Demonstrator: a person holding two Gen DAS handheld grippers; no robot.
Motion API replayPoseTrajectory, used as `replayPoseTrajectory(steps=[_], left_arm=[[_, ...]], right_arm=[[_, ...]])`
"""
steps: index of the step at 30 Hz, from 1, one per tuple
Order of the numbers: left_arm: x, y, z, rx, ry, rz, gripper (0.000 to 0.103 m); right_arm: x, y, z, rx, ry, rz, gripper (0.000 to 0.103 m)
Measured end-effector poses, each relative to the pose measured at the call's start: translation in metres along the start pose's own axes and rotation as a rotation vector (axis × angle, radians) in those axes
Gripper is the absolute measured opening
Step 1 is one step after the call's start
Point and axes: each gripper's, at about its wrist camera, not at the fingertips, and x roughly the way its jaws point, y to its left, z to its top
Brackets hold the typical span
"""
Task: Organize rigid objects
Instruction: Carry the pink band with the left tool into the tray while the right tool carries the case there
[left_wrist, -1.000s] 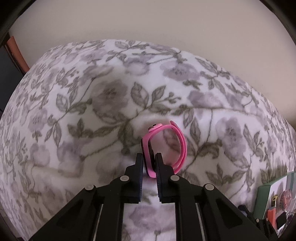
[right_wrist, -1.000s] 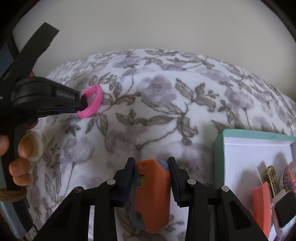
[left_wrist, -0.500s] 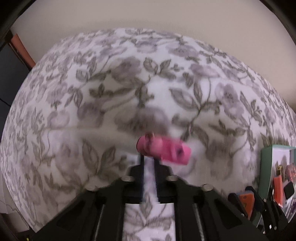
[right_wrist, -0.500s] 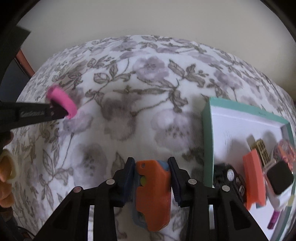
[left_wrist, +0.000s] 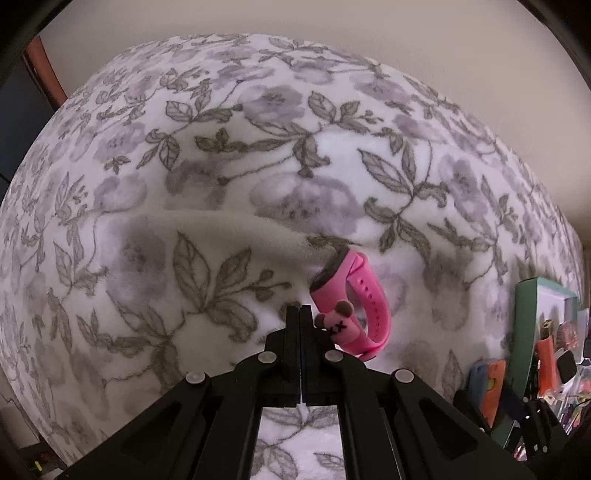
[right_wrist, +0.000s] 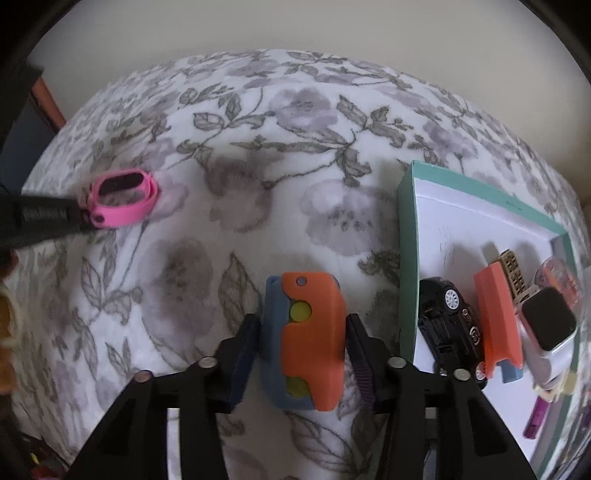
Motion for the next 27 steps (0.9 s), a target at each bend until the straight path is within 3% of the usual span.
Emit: replayPoseTrajectory(steps=[6, 12, 19, 21, 24, 27], left_arm=[[-0.001, -0.002, 0.004, 0.017, 0.007, 0.027, 0.0], [0.016, -0.01, 0.01, -0.008, 0.027, -0.001, 0.0], [0.006, 0.002, 0.007, -0.067, 0.027, -0.137, 0.0], [0.0, 0.009, 0.005, -0.087, 0.034, -0.184, 0.007], [-0.009, 0.014, 0.001, -0.091, 0.023, -0.212, 0.055], [-0.02, 0.022, -0.001, -0.104, 0.012, -0.25, 0.058]], right_arm=[[0.001, 0.003, -0.002, 0.007, 0.006, -0.003, 0.044], [-0.002, -0.002, -0.004, 0.024, 0.01, 0.012, 0.044], [-0.004, -0.008, -0.006, 0.038, 0.018, 0.034, 0.044], [-0.003, -0.009, -0.006, 0.038, 0.019, 0.037, 0.044], [-0.004, -0.01, -0.006, 0.042, 0.022, 0.044, 0.044], [-0.004, -0.012, -0.004, 0.045, 0.023, 0.051, 0.044]])
